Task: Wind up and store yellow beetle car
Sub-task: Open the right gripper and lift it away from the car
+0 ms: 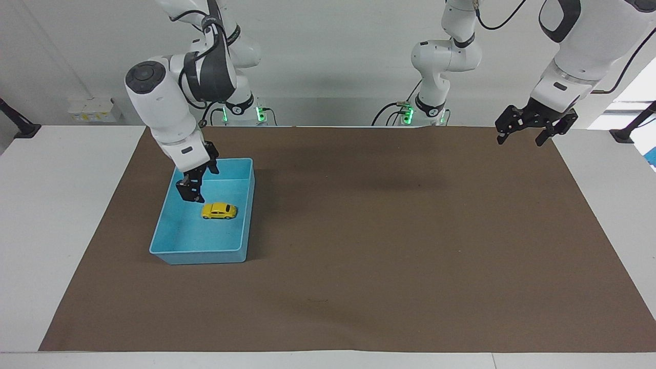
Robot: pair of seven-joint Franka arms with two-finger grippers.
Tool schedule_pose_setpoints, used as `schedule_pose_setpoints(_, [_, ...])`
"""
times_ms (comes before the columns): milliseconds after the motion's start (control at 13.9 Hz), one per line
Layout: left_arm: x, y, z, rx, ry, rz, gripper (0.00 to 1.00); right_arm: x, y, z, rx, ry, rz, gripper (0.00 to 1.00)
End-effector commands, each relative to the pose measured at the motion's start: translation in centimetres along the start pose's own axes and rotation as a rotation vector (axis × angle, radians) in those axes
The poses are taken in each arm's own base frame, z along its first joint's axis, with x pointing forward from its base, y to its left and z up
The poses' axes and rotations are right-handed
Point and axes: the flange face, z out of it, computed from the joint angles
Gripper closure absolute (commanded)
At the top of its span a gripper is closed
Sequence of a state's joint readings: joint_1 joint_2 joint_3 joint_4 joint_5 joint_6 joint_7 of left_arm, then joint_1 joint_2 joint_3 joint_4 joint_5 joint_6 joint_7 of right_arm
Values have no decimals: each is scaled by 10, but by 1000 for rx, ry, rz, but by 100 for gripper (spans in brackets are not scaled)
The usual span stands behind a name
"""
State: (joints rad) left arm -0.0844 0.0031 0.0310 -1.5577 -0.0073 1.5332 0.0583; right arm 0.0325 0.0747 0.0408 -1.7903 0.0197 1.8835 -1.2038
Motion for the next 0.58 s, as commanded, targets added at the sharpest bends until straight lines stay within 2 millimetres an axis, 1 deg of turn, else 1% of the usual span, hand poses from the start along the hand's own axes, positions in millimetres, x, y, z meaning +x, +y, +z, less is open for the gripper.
schedule_pose_setpoints(0, [-8, -2, -1, 14, -7, -11, 0, -2, -13, -33, -2, 24, 193, 0])
schedule_pose_setpoints(144, [-8, -2, -1, 14, -7, -11, 0, 0, -18, -53, 31, 62, 346, 0])
schedule_pose_setpoints(288, [-8, -2, -1, 16, -7, -11, 0, -1, -23, -75, 36, 60, 486, 0])
schedule_pose_setpoints(432, [-8, -2, -1, 16, -7, -11, 0, -4, -28, -91, 40, 58, 634, 0])
schedule_pose_setpoints(504, [-8, -2, -2, 14, -5, -11, 0, -4, -31, -93, 48, 52, 717, 0])
